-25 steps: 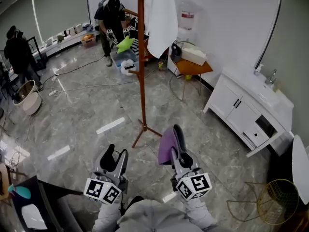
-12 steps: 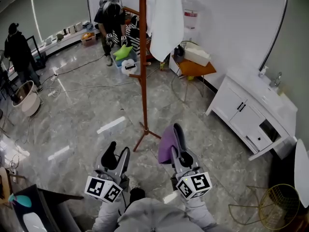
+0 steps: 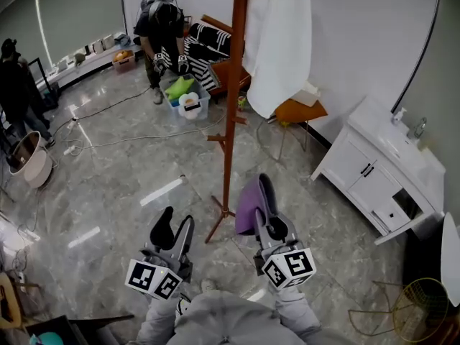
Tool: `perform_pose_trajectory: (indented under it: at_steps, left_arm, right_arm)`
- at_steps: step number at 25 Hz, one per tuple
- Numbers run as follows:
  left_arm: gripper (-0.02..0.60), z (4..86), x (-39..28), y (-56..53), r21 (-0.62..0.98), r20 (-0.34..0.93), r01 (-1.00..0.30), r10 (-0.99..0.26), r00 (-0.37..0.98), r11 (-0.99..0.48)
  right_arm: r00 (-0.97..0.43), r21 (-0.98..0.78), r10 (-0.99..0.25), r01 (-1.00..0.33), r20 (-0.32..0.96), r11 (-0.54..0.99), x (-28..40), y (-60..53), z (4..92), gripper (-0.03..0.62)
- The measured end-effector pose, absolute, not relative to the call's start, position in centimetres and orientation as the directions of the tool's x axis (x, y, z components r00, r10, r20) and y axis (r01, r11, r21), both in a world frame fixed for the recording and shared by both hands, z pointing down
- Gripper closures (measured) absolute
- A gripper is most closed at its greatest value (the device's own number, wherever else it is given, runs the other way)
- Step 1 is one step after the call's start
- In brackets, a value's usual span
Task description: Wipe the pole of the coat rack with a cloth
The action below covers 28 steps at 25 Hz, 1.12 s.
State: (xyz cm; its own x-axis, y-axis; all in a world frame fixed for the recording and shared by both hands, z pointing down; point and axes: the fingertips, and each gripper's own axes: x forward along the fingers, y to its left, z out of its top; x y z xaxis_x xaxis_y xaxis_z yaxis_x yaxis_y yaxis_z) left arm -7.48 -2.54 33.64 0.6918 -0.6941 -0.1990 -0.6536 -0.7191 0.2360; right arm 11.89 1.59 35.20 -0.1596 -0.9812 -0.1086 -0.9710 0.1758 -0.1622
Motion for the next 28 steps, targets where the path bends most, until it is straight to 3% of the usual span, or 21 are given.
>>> perform_pose_trajectory:
  at_steps: [15,22,28]
  left_arm:
    - [0.339,32.9,-8.1,-13.6,0.257,-0.220,-0.621,-0.670,0.709,-0.741]
    - [0.339,33.0,-6.4,-15.6,0.266,-0.236,-0.655,-0.707,0.667,-0.707]
    - [0.339,32.9,-6.4,-17.1,0.282,-0.250,-0.691,-0.746,0.617,-0.666]
  right_arm:
    - [-0.152,-0.061,-0.970,-0.984,-0.187,0.166,11.0,-10.2,29.3,0.542]
    - [-0.231,0.162,-0.927,-0.968,-0.296,0.189,12.1,-14.5,22.4,0.542]
    - [-0.267,0.419,-0.876,-0.904,-0.402,0.084,11.6,-17.3,14.3,0.540]
